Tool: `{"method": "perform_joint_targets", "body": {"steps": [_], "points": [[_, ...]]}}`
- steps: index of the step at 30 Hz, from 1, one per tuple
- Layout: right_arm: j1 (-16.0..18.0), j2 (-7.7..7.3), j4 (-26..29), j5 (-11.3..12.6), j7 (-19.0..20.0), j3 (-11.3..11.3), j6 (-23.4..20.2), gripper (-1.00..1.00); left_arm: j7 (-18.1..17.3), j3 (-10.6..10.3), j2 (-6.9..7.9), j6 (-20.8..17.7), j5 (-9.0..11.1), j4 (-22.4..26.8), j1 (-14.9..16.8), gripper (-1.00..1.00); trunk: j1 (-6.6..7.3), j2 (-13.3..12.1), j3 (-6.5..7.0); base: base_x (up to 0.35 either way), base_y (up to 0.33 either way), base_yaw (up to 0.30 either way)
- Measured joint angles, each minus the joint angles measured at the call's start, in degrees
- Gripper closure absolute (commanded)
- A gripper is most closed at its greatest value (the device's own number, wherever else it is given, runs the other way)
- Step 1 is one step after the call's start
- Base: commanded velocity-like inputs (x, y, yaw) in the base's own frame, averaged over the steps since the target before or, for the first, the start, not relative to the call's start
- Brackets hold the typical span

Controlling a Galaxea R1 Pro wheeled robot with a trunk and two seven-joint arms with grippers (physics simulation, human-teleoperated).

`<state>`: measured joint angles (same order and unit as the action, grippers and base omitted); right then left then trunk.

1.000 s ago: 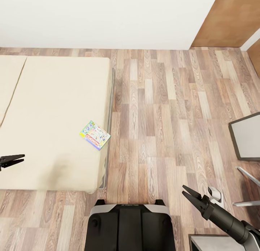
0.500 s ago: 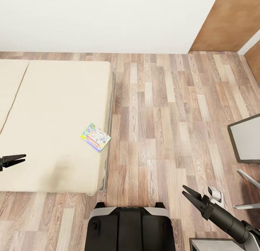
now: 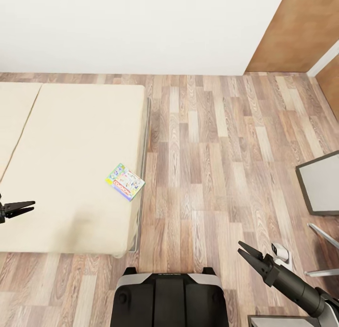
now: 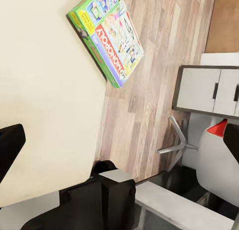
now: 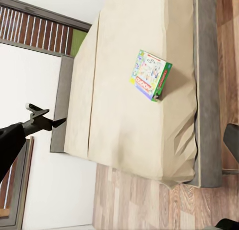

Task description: Put all the toys in the child's room - the three board games (two on the bed and one on the table), the two jigsaw puzzles on the table, and the tennis ball on the table - inside the toy box on the table in the child's room.

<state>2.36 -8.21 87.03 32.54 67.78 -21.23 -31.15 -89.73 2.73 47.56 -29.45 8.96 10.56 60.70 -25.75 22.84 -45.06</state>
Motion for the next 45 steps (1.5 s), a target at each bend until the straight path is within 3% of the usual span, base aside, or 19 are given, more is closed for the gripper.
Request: {"method": "perform_joint_targets", "body": {"steps": [45], "points": [[0.00, -0.04, -0.02, 0.00, 0.01, -0.02, 0.00, -1.00, 0.00, 0.00, -0.30, 0.01, -0.09, 0.00, 0.00, -1.00, 0.00, 0.00, 4.22, 0.000, 0.000, 0.000]]}}
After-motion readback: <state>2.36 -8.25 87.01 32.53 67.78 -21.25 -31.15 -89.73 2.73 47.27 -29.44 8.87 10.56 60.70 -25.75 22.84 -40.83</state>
